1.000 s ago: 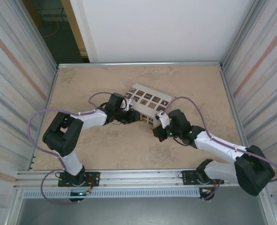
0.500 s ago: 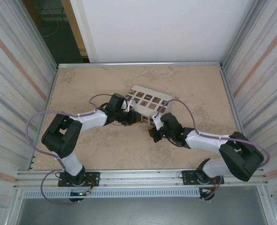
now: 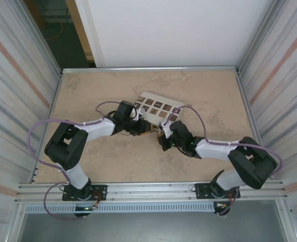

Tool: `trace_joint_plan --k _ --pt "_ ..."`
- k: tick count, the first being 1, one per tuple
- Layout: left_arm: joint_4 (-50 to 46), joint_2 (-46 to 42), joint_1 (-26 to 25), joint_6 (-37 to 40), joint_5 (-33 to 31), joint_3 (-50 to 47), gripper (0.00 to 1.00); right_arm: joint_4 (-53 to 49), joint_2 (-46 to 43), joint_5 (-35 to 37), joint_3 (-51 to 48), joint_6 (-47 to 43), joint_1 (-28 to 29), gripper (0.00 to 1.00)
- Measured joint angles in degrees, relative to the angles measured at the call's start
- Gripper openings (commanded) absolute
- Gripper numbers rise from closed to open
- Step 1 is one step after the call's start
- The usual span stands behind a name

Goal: Unlock the padlock with the key

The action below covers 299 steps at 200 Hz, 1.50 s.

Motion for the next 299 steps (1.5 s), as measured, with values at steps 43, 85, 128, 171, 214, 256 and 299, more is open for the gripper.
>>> trace_joint_plan --k 43,85,128,171,214,256,299 --pt "-0.20 0.00 0.00 -0.46 -0.76 0.00 0.12 0.31 1.46 0.22 0.90 0.39 -0.02 0.00" --pt "-0.15 0.00 0.00 -0.81 -0.96 0.00 0.12 1.09 1.73 -0.17 0.90 0.39 -0.02 0.00" --pt "-0.13 0.00 0.00 -1.03 -0.94 0.00 0.12 1.62 1.77 -1.29 0.90 0.70 0.00 0.00" --pt "-0.02 0.00 0.00 -1.11 -0.94 0.00 0.12 2.03 3.23 -0.92 2.32 1.73 0.00 0.00" --pt "0.61 -0.07 -0.24 -1.09 -0.55 0.00 0.12 1.20 3.34 -0.63 2.95 1.66 0.00 0.00" --pt "0.92 -0.09 -0.39 -1.05 -0.48 0.00 0.12 -1.42 2.60 0.02 2.93 1.01 0.00 0.00" --pt "0.90 -0.09 -0.39 -1.05 -0.48 0.00 0.12 -2.32 0.83 1.07 2.14 0.52 0.00 0.00"
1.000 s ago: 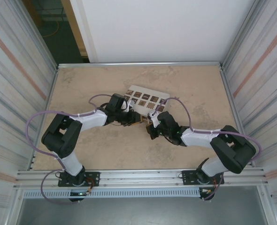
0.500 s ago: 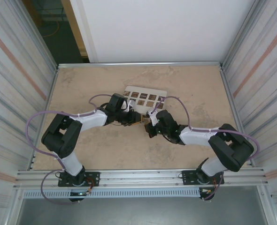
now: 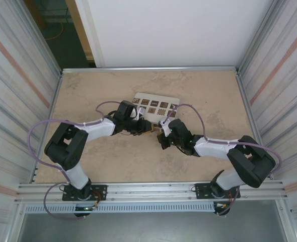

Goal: Unlock the padlock with the key

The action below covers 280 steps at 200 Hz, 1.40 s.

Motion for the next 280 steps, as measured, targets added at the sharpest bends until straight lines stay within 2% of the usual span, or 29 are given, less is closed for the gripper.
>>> trace_joint_plan --k 189,280 --pt "0.00 0.00 0.02 0.00 0.02 0.33 0.12 1.60 1.64 0.59 0.61 -0.11 -0.02 0.00" --pt "0.04 -0.15 0.02 -0.02 -0.07 0.33 0.12 6.54 1.53 -1.25 -1.49 2.64 -1.31 0.00"
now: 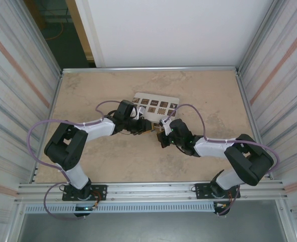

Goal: Unlock the padlock with the key

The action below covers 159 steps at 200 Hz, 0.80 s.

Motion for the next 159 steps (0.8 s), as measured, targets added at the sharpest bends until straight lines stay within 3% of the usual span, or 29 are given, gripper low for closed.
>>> trace_joint_plan --k 159 --pt "1.07 -0.24 0.20 -0.83 -2.23 0.68 0.12 1.11 4.76 -5.25 5.16 0.68 -2.12 0.00"
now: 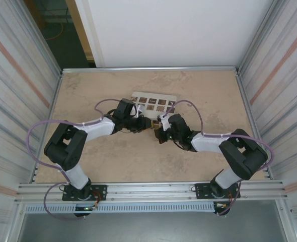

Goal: Unlock the padlock with the key

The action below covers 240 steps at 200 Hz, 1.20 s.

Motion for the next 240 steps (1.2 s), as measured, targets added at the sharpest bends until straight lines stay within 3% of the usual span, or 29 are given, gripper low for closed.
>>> trace_joint_plan --k 116,240 --pt "1.53 -0.07 0.52 -0.48 -1.86 0.09 0.13 -1.22 2.14 -2.16 2.82 -0.02 -1.60 0.00" --pt "3.82 3.52 -0.15 -0.85 -0.90 -0.50 0.35 4.39 4.70 -1.79 -1.20 1.27 -1.79 0.00"
